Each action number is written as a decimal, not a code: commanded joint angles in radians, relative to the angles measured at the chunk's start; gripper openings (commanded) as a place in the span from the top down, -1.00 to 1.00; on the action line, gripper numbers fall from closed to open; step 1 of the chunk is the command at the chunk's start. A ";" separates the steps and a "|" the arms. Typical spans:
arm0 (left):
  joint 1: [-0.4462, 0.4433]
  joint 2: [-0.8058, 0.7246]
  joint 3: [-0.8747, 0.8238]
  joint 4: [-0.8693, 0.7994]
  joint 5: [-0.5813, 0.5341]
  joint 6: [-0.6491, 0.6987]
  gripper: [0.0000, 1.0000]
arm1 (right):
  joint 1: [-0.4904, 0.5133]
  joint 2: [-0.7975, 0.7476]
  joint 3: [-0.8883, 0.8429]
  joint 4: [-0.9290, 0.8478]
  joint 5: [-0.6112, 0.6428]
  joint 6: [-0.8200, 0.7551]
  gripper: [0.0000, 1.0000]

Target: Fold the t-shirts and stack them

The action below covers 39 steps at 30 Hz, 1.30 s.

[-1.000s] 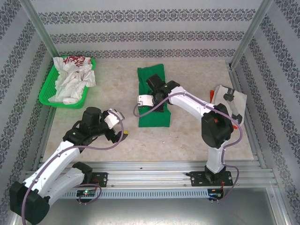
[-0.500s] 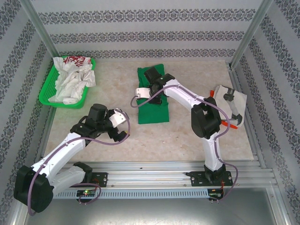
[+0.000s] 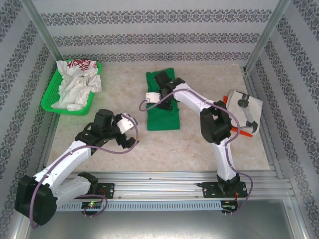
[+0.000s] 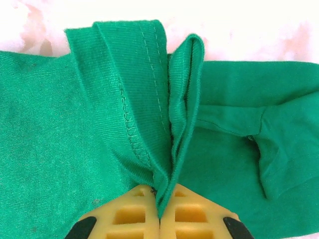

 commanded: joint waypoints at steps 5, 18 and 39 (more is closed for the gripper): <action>0.014 0.014 0.005 0.057 0.032 -0.016 -1.00 | -0.016 0.046 0.029 0.001 -0.016 0.023 1.00; 0.013 0.063 0.008 0.113 0.051 -0.041 -1.00 | -0.023 0.031 0.002 0.112 0.010 0.067 0.45; 0.039 0.266 0.063 0.315 0.001 -0.488 -1.00 | 0.034 -0.367 -0.591 0.428 -0.102 0.212 -0.30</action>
